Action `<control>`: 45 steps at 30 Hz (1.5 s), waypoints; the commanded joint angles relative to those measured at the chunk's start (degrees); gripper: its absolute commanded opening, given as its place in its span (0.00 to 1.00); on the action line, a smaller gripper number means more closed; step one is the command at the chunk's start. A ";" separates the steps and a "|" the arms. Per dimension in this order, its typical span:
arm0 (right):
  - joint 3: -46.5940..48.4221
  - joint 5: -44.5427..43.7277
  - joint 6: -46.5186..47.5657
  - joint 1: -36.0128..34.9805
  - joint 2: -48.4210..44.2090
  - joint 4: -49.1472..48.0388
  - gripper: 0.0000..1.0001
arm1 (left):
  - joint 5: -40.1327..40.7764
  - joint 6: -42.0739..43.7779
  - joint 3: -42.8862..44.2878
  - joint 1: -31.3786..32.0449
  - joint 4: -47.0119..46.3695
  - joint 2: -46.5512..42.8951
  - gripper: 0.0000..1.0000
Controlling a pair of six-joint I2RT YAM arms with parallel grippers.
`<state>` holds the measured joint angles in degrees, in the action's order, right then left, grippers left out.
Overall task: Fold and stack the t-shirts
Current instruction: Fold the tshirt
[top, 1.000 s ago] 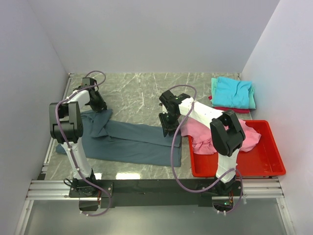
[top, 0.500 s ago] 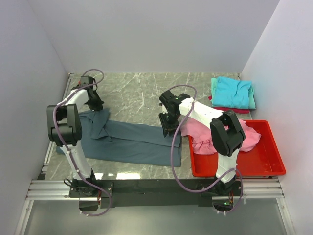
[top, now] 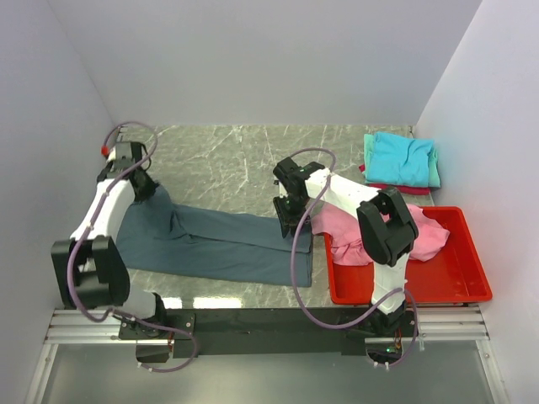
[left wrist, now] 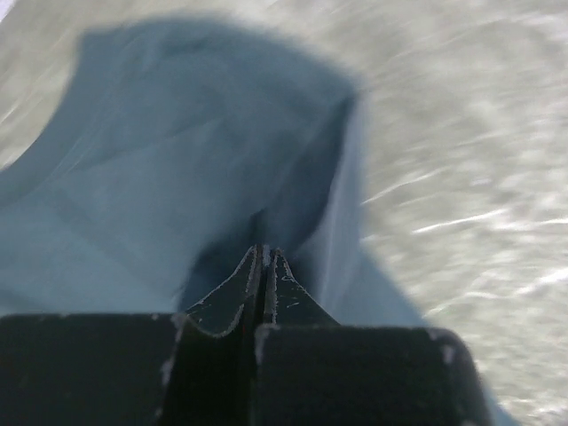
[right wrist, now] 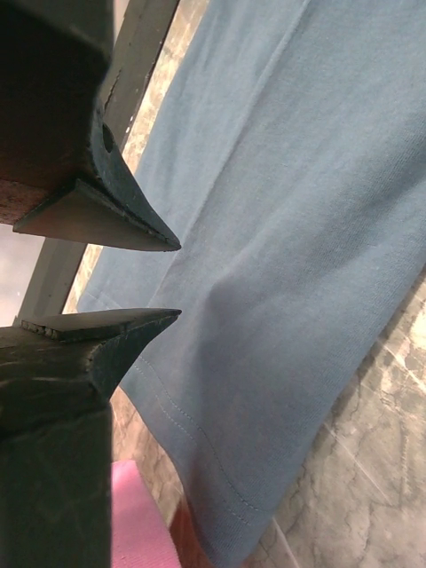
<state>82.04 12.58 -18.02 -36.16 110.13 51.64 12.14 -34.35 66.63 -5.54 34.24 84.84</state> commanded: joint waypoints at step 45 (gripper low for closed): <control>4.63 -6.07 2.64 7.85 0.27 2.33 0.46 | -8.36 -4.94 -2.47 -14.16 7.34 -10.31 0.85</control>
<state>88.40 8.97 -15.84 -30.98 113.62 53.41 8.21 -39.53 61.91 -21.12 47.11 71.83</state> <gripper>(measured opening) 0.448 0.848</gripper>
